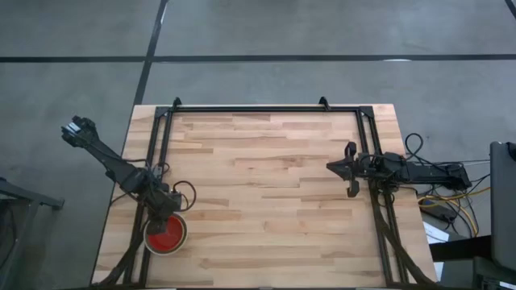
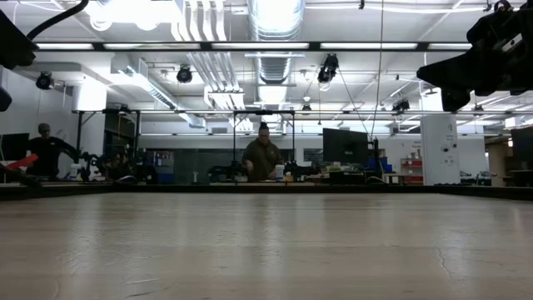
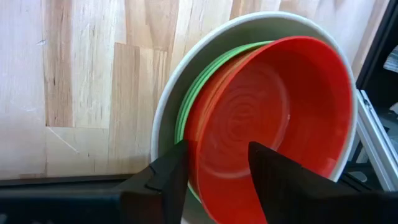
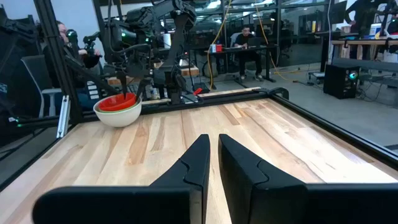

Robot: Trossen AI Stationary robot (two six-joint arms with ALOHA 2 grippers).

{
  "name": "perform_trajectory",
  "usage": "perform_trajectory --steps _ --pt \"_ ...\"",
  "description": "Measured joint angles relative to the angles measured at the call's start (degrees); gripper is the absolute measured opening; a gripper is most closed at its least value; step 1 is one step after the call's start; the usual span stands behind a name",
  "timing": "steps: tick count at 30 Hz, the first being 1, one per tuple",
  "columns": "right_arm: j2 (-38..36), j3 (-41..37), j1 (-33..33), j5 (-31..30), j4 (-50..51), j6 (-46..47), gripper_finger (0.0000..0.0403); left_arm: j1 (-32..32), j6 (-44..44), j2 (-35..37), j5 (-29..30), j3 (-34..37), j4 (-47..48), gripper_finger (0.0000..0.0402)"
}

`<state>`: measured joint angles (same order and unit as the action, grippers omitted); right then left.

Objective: Nest bowls inside each other
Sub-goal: Stack the red bowl on the green bowl, then return to Home Position

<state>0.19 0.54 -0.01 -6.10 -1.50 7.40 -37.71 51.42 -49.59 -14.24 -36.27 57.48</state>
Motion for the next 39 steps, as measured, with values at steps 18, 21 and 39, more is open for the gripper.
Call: perform_trajectory --steps 18,21,39 --pt "0.0 0.0 0.0 0.0 0.0 0.0 0.0034 0.0 2.0 3.5 0.1 0.0 0.0 0.0207" --pt "0.0 0.0 0.0 0.0 0.0 -0.1 0.0034 0.0 2.5 3.6 0.1 0.0 0.0 0.0207" --pt "0.0 0.0 0.0 0.0 0.0 0.0 0.0034 0.0 3.3 6.0 1.2 -0.3 0.0 0.0207"
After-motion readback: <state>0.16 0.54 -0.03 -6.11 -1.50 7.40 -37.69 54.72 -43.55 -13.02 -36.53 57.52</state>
